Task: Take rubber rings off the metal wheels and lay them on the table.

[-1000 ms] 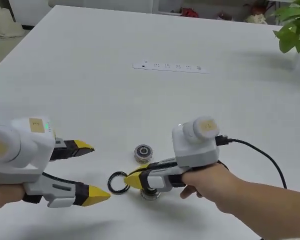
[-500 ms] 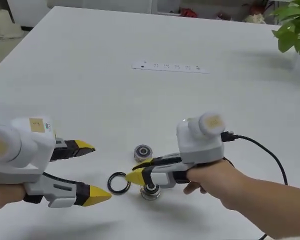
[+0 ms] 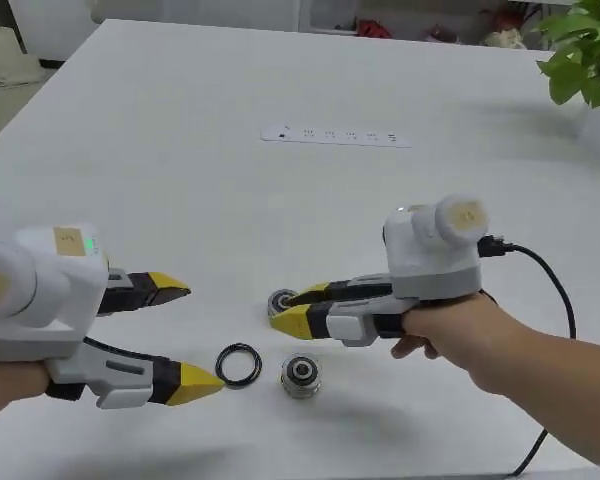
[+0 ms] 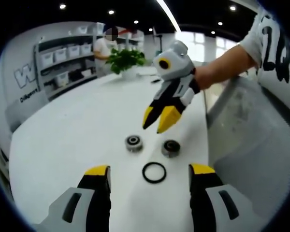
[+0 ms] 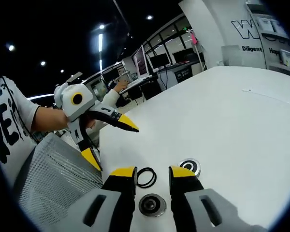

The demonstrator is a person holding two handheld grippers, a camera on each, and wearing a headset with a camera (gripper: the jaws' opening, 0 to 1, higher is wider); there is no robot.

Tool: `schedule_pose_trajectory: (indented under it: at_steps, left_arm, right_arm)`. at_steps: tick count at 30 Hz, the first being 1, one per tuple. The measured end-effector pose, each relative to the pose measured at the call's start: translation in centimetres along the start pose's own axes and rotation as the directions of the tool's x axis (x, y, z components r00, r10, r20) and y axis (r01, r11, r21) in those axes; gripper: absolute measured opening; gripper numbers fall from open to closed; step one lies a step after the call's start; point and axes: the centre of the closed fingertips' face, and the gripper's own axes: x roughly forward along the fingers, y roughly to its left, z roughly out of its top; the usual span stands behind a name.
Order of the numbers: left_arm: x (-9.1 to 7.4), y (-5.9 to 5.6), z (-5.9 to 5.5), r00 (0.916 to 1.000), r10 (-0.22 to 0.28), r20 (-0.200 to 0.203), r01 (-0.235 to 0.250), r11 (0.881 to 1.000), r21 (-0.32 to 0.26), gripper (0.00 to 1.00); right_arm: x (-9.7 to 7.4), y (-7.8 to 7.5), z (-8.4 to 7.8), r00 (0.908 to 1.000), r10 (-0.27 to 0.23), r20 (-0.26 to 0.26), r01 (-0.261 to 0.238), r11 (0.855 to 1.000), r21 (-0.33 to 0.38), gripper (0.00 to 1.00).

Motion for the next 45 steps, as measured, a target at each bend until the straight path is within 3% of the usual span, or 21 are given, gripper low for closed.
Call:
schedule_pose_trajectory:
  at_steps: [15, 27, 36, 45]
  left_arm:
    - [-0.4, 0.2, 0.8, 0.9998, 0.005, 0.017, -0.005, 1.0, 0.013, 0.67]
    - [-0.7, 0.3, 0.8, 0.9998, 0.011, 0.019, -0.011, 1.0, 0.011, 0.69]
    - [-0.6, 0.2, 0.6, 0.9999, 0.01, 0.012, -0.01, 1.0, 0.019, 0.71]
    - [-0.5, 0.2, 0.5, 0.9999, 0.01, 0.013, -0.01, 1.0, 0.018, 0.74]
  right_arm:
    - [-3.9, -0.6, 0.1, 0.9982, -0.051, 0.034, 0.054, 0.994, -0.097, 0.4]
    - [-6.6, -1.6, -2.0, 0.994, -0.109, 0.006, 0.108, 0.978, -0.177, 0.56]
    - [-7.7, -2.6, -4.4, 0.9847, -0.167, -0.051, 0.148, 0.954, -0.26, 0.63]
    - [-7.7, -2.9, -4.9, 0.9829, -0.174, -0.061, 0.151, 0.949, -0.276, 0.67]
